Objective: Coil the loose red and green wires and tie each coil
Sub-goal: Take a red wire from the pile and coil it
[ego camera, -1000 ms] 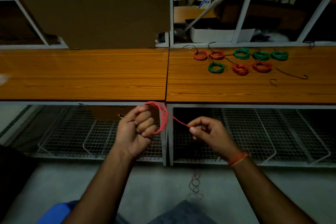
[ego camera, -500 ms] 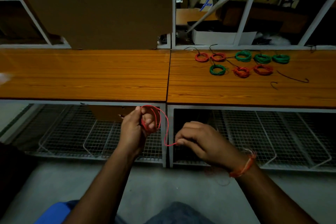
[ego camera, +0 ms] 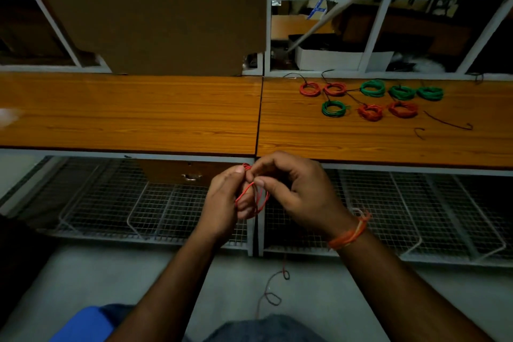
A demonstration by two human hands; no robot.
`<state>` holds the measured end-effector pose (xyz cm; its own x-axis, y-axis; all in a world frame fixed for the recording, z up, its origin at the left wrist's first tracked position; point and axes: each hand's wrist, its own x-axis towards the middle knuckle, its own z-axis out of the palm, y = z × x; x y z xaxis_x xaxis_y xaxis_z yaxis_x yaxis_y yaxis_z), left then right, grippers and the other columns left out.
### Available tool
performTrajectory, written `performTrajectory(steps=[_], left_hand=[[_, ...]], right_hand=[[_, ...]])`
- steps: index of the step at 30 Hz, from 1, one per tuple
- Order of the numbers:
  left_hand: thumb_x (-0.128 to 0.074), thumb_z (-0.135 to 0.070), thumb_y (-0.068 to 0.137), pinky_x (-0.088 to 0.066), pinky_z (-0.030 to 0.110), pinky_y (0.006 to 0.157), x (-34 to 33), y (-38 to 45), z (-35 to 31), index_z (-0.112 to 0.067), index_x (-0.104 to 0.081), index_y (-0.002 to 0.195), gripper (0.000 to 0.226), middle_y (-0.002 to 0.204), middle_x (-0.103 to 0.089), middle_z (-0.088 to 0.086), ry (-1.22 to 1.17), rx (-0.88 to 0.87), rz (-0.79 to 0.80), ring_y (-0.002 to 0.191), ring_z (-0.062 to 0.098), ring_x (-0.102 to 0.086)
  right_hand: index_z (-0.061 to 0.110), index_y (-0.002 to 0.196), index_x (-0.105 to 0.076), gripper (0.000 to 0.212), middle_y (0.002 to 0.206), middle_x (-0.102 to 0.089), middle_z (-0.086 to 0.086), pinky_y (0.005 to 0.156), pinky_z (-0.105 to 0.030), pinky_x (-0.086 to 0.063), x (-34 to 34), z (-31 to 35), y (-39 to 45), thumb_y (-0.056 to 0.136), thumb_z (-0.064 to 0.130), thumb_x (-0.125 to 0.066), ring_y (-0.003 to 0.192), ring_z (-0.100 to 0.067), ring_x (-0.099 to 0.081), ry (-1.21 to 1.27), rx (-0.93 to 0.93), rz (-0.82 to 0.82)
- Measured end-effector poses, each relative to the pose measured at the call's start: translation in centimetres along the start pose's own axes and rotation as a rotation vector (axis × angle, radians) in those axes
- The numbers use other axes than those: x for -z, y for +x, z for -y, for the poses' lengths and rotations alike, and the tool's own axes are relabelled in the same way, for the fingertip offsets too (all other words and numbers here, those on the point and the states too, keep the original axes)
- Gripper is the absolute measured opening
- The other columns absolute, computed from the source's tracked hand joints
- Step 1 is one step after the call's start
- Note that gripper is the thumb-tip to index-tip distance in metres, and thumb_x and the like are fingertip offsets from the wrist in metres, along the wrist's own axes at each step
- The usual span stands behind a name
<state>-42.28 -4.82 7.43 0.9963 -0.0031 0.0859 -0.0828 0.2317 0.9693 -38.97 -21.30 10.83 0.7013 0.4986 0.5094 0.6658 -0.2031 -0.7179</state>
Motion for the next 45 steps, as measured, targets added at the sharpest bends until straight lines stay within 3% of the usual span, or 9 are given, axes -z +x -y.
performTrajectory(steps=[6,14,16,18,24,29,39,42,45], left_hand=[[-0.050,-0.035,0.101,-0.024,0.019,0.040,1.1,-0.1,1.0,-0.009,-0.062,0.087,0.032,0.058,-0.033,0.003,-0.141,0.086,-0.036,0.038,0.009,-0.029],[-0.037,-0.033,0.109,-0.021,0.021,0.042,0.3,-0.6,0.3,-0.013,-0.051,0.086,0.033,0.057,-0.024,-0.001,-0.237,0.110,0.095,0.042,0.010,-0.020],[-0.036,-0.034,0.109,-0.021,0.021,0.042,0.3,-0.7,0.1,-0.013,-0.051,0.086,0.034,0.058,-0.023,-0.001,-0.244,0.143,0.099,0.042,0.010,-0.020],[-0.036,-0.035,0.109,-0.021,0.020,0.042,0.0,-0.8,0.0,-0.012,-0.052,0.086,0.036,0.057,-0.023,-0.001,-0.243,0.172,0.116,0.042,0.010,-0.020],[-0.048,-0.035,0.102,-0.022,0.019,0.044,-0.8,-1.1,0.0,-0.009,-0.052,0.088,0.030,0.057,-0.022,0.001,-0.132,0.099,0.158,0.043,0.010,-0.019],[-0.043,-0.036,0.103,-0.016,0.025,0.046,-0.8,-1.2,-0.2,-0.009,-0.051,0.091,0.031,0.059,-0.023,0.001,-0.162,0.097,0.206,0.047,0.012,-0.015],[-0.037,-0.042,0.105,-0.016,0.017,0.042,-1.9,-1.7,0.1,-0.016,-0.046,0.077,0.039,0.050,-0.022,-0.008,-0.512,0.188,0.244,0.039,0.007,-0.015],[-0.040,-0.040,0.104,-0.020,0.020,0.040,-1.7,-1.6,0.4,-0.017,-0.053,0.081,0.035,0.052,-0.024,-0.010,-0.701,0.279,0.349,0.040,0.006,-0.018],[-0.042,-0.034,0.105,-0.025,0.020,0.044,-1.8,-1.4,0.7,-0.014,-0.057,0.092,0.028,0.055,-0.027,-0.010,-0.836,0.293,0.444,0.043,0.005,-0.023]], right_hand=[[0.016,0.099,-0.069,0.014,0.090,-0.069,0.008,0.070,-0.039,-0.057,-0.7,-0.3,-0.5,0.089,0.014,-0.077,0.084,-0.010,-0.068,-0.005,-0.090,-0.142],[0.024,0.112,-0.069,0.026,0.096,-0.070,0.009,0.063,-0.024,-0.052,-1.0,-1.5,-0.5,0.088,0.034,-0.076,0.073,-0.003,-0.063,0.040,-0.375,-0.172],[0.020,0.099,-0.074,0.019,0.084,-0.071,-0.001,0.068,-0.038,-0.056,-0.8,-1.9,-0.7,0.094,0.038,-0.069,0.077,-0.010,-0.067,0.112,-0.417,-0.090],[0.010,0.087,-0.071,0.037,0.078,-0.065,-0.020,0.066,-0.051,-0.052,-0.6,-2.4,-0.9,0.095,0.046,-0.065,0.068,-0.022,-0.060,0.195,-0.411,-0.057],[-0.003,0.094,-0.061,0.071,0.086,-0.055,-0.037,0.071,-0.060,-0.048,-1.0,-2.4,-0.9,0.093,0.067,-0.051,0.071,-0.032,-0.053,0.299,-0.461,0.028],[0.009,0.089,-0.065,0.052,0.085,-0.062,-0.030,0.070,-0.054,-0.050,-1.3,-2.1,-1.3,0.100,0.057,-0.048,0.073,-0.042,-0.059,0.295,-0.428,-0.050],[0.019,0.077,-0.056,0.040,0.063,-0.053,-0.007,0.052,-0.026,-0.033,-2.2,-1.5,-2.0,0.106,0.041,-0.039,0.055,-0.014,-0.048,-0.066,-0.245,-0.180],[0.028,0.075,-0.054,0.036,0.064,-0.054,-0.011,0.053,-0.031,-0.036,-2.1,-1.4,-2.1,0.106,0.040,-0.039,0.055,-0.018,-0.048,0.000,-0.262,-0.181],[0.018,0.076,-0.057,0.042,0.066,-0.054,-0.015,0.057,-0.038,-0.038,-1.7,-1.4,-2.0,0.107,0.041,-0.039,0.059,-0.024,-0.049,0.016,-0.283,-0.177]])
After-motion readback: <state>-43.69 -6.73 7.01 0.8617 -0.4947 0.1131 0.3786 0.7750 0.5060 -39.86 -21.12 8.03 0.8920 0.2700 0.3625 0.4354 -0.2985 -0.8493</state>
